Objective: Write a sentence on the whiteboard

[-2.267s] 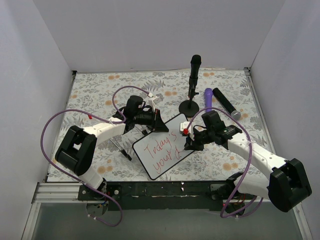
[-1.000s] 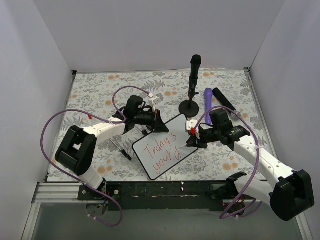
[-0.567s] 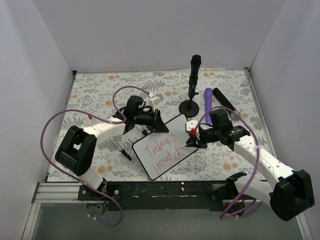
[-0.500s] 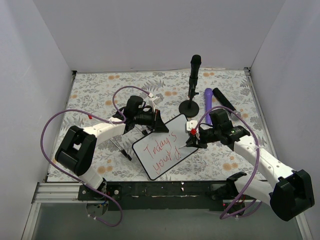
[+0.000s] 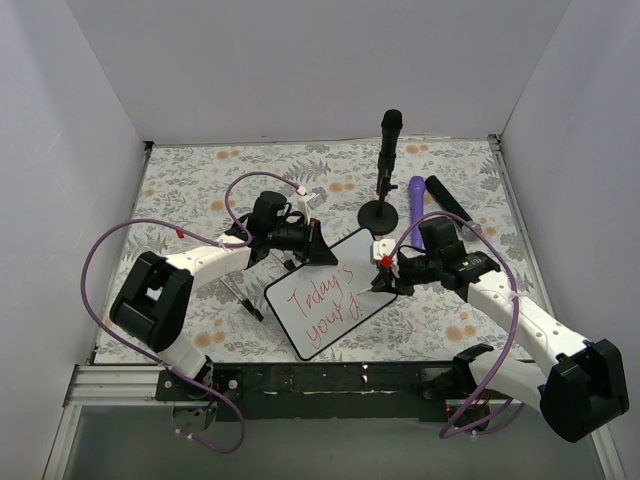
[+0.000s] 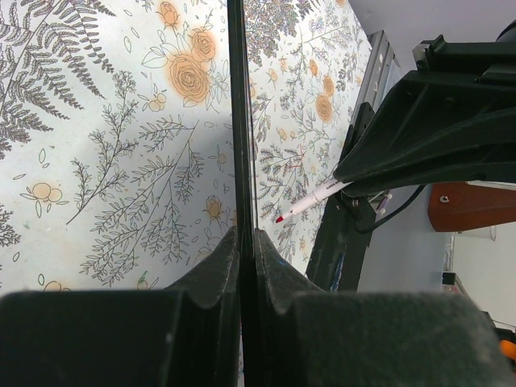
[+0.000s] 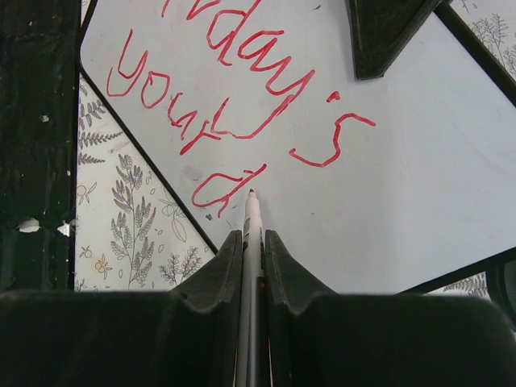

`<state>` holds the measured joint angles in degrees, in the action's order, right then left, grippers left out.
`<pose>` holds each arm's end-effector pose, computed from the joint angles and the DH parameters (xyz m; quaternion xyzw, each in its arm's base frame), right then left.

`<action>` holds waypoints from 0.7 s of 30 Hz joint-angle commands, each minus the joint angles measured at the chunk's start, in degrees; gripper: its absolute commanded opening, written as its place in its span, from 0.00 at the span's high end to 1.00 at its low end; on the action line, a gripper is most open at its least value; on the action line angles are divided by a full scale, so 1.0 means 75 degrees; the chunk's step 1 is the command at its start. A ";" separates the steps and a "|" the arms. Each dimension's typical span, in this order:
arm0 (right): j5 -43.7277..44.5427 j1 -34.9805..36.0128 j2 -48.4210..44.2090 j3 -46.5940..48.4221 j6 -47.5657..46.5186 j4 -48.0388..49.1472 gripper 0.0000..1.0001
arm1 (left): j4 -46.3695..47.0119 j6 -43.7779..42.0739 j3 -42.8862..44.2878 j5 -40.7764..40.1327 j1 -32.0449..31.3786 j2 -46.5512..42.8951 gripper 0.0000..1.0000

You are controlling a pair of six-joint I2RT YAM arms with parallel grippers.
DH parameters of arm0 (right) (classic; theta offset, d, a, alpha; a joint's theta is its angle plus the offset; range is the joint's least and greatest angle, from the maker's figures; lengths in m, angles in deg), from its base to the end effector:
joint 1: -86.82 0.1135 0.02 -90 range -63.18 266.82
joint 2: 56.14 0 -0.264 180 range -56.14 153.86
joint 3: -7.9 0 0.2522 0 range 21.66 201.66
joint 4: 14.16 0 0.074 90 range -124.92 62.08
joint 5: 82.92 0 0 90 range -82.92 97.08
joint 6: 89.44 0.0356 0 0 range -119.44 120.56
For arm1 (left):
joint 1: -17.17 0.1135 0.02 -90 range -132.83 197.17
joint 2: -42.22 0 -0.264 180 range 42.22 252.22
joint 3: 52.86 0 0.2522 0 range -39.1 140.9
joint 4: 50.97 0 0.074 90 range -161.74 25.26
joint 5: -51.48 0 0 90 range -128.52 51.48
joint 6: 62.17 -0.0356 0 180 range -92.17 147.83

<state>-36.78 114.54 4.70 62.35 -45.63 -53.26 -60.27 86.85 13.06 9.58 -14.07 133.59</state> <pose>0.1761 0.1204 0.2449 -0.6292 0.6010 0.2848 0.4022 0.2721 -0.1961 0.2133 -0.0108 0.8308 -0.5548 0.0428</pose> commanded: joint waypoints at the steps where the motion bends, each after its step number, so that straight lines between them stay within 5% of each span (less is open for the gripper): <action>1: 0.0070 -0.0064 -0.0038 -0.0058 0.0241 0.0356 0.99 | 0.0400 -0.0639 -0.0041 -0.0003 -0.0006 -0.0429 1.00; 21: 0.0245 -0.0052 0.0361 -0.0081 0.0101 0.0039 0.99 | 0.0400 -0.0675 -0.0076 -0.0003 -0.0006 -0.0464 1.00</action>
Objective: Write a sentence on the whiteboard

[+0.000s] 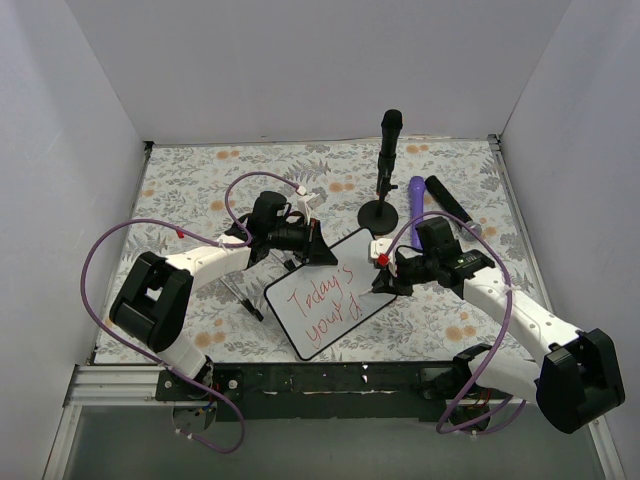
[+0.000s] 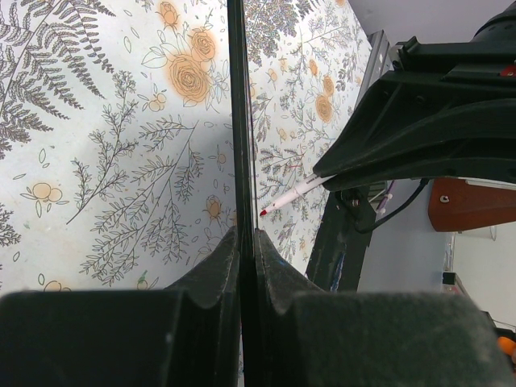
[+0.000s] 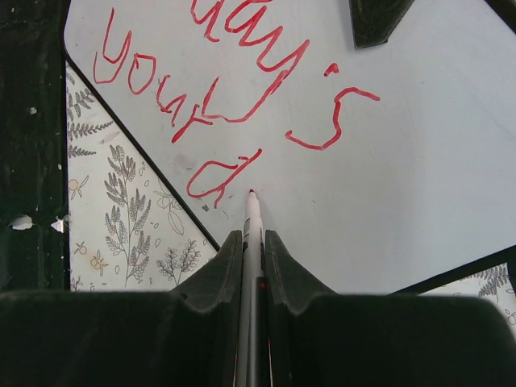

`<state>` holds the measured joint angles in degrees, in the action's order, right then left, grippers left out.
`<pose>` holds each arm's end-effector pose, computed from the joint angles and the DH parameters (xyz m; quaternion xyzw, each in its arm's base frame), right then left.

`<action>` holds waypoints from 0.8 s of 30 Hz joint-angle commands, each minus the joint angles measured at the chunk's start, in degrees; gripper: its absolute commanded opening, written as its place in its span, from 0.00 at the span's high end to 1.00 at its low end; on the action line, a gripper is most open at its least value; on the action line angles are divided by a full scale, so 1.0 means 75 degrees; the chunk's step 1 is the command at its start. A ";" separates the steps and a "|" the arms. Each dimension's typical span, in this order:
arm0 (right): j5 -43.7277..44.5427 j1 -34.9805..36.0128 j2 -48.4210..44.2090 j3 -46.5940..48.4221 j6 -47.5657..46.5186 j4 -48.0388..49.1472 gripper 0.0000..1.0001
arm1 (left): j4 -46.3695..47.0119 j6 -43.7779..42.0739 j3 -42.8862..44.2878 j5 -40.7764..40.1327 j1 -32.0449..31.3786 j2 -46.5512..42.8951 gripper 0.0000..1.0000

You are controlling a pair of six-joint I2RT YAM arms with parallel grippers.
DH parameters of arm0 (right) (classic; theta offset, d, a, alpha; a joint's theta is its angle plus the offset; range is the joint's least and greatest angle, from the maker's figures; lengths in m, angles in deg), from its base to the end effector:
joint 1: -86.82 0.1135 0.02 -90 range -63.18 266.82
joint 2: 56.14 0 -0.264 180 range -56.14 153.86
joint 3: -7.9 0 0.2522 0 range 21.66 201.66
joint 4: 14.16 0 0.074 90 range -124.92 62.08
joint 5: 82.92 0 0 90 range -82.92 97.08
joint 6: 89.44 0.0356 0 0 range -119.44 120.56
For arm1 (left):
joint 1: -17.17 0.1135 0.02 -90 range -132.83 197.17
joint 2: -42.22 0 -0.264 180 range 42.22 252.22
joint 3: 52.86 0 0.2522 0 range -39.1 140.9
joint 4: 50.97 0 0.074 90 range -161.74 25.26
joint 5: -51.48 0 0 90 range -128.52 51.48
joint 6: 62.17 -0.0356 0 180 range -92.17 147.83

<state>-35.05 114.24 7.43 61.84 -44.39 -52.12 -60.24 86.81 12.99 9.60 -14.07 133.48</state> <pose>0.1833 0.1220 0.2336 -0.6186 0.6254 0.2797 0.3847 0.2718 -0.1959 0.2136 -0.0101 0.8306 -0.5552 0.0433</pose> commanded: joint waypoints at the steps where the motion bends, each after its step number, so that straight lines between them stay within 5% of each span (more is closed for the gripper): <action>1: 0.0062 -0.0011 -0.0003 -0.0014 -0.0031 -0.0089 0.99 | 0.0409 -0.0669 -0.0067 -0.0006 -0.0018 -0.0438 1.00; 12: 0.0297 0.0082 0.0008 -0.0131 0.0462 0.0638 0.99 | 0.0444 -0.0645 -0.0067 0.0029 -0.0006 -0.0438 1.00; 24: -0.0008 0.0200 0.0406 0.0056 -0.0018 -0.0076 0.99 | 0.0409 -0.0680 -0.0067 -0.0005 -0.0018 -0.0450 1.00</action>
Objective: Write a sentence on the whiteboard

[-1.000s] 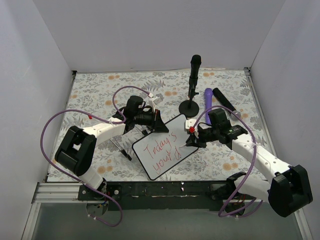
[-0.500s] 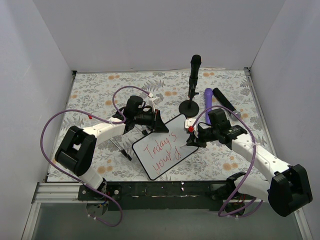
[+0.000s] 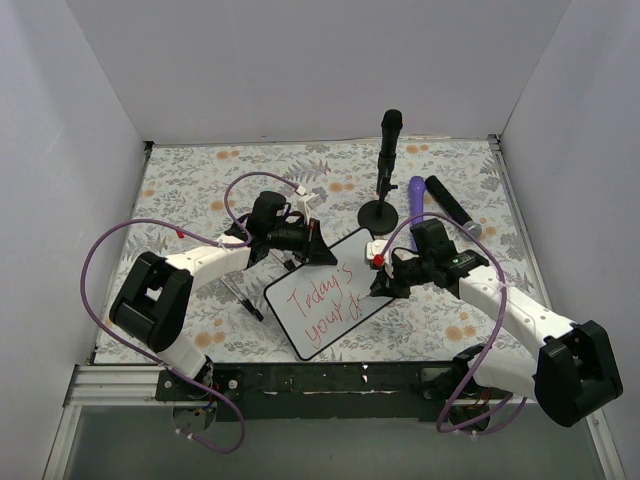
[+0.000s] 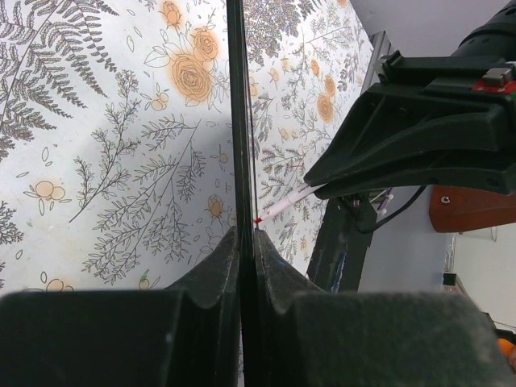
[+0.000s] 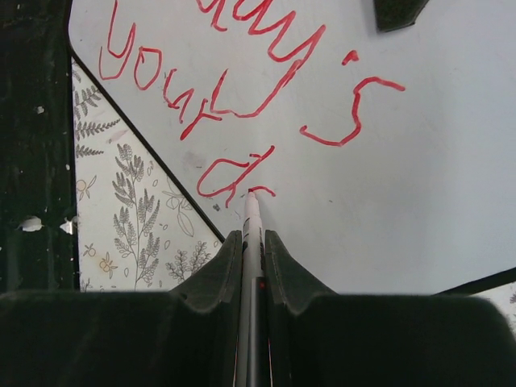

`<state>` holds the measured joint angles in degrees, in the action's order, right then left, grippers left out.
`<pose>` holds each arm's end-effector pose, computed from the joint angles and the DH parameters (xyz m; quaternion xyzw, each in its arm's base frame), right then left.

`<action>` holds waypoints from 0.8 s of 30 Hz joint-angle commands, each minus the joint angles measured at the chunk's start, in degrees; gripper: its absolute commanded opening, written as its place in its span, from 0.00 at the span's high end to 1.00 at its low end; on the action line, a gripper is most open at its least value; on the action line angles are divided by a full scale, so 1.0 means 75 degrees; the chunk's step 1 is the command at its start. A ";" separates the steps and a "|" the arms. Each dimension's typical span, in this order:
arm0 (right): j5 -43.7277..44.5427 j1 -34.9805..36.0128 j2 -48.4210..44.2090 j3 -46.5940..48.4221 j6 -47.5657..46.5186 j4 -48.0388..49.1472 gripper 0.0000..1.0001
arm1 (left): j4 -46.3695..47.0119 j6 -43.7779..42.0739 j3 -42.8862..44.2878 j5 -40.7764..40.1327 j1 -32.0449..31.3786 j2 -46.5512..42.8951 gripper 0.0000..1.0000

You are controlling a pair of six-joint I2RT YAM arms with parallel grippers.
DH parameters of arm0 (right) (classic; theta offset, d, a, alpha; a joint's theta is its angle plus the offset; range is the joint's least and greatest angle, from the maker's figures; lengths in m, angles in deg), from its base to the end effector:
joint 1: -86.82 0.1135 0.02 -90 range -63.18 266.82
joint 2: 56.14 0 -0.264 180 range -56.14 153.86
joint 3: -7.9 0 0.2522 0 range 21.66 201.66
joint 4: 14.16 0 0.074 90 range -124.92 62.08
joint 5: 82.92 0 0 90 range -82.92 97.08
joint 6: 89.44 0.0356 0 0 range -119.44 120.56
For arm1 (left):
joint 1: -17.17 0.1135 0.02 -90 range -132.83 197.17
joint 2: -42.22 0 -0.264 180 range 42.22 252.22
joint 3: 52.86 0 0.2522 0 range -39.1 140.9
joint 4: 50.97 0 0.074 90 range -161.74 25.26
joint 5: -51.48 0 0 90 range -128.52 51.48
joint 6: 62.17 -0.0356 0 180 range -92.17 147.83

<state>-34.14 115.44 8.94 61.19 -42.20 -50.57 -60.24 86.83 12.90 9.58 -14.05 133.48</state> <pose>0.1844 0.1273 0.2263 -0.6121 0.6369 0.2852 0.3718 0.2717 -0.1957 0.2131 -0.0109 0.8308 -0.5547 0.0429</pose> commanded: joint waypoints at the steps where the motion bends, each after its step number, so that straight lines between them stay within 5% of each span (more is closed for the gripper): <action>1: -0.0107 0.0039 0.0229 0.0167 -0.0322 -0.0342 0.99 | 0.0421 -0.0683 -0.0056 -0.0003 -0.0009 -0.0438 1.00; 24: 0.0760 0.0028 -0.0368 0.0120 0.0381 0.0723 0.99 | 0.0385 -0.0683 -0.0009 0.0032 -0.0009 -0.0368 1.00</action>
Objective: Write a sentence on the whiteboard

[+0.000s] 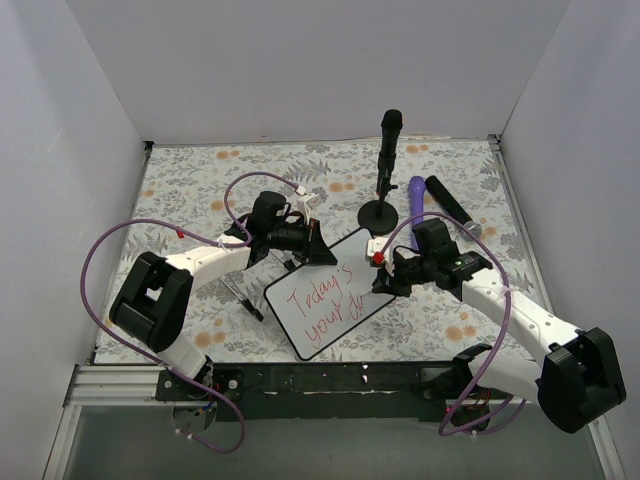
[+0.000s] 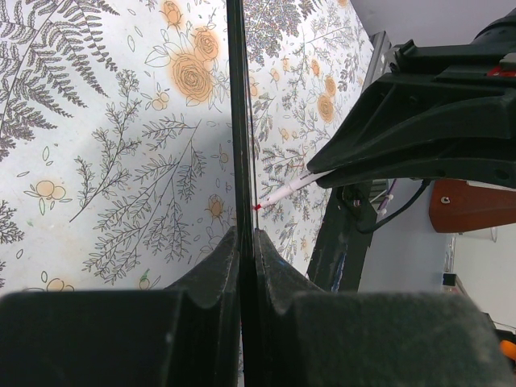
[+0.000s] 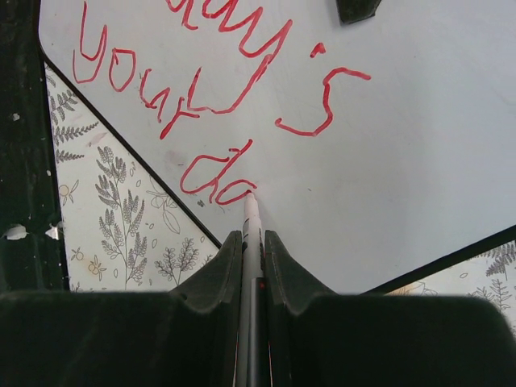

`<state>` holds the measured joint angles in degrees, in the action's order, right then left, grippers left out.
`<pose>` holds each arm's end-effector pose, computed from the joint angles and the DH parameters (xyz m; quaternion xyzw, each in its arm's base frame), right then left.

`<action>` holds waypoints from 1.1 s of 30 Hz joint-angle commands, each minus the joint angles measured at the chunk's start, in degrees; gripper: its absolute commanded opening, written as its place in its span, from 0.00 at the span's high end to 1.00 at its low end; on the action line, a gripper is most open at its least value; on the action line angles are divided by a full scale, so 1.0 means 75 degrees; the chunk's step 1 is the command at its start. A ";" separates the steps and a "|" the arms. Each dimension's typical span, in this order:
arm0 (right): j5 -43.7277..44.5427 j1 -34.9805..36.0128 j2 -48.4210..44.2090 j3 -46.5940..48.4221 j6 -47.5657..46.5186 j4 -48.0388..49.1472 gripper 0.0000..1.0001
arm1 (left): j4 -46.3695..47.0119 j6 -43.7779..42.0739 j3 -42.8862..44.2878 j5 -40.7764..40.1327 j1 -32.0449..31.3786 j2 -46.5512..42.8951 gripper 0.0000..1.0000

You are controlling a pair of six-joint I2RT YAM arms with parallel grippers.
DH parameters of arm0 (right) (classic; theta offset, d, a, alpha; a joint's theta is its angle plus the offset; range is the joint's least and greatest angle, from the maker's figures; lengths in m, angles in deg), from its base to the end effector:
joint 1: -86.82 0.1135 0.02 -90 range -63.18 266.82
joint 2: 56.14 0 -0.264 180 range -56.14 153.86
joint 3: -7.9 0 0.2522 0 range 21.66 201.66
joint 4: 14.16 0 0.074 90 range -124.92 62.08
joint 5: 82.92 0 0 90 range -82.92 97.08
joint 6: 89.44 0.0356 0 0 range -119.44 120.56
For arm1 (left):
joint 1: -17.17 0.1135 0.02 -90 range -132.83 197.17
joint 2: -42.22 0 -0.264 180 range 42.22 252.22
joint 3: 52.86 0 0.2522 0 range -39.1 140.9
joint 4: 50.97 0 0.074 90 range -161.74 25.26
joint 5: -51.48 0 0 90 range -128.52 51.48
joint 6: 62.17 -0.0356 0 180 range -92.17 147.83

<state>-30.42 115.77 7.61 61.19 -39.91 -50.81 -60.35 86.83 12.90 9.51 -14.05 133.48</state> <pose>0.1827 0.1259 0.2296 -0.5985 0.6576 0.2629 0.3745 0.2716 -0.1956 0.2129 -0.0116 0.8313 -0.5540 0.0427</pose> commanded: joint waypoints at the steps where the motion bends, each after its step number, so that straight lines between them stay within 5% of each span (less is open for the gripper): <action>1: 0.0265 -0.0005 -0.0226 0.0109 0.0087 0.0767 0.99 | 0.0400 -0.0683 -0.0009 0.0053 -0.0009 -0.0368 1.00; 21: 0.0136 -0.0051 0.0184 0.0132 -0.0592 -0.0591 0.99 | 0.0318 -0.0754 -0.0009 -0.0006 -0.0009 -0.0414 1.00; 33: -0.0262 -0.0274 -0.0272 0.0296 -0.0464 -0.0346 0.99 | 0.0318 -0.0765 -0.0020 0.0006 -0.0009 -0.0391 1.00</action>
<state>-30.31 114.85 8.70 61.19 -43.03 -55.23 -60.40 86.75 12.90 9.54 -14.03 133.48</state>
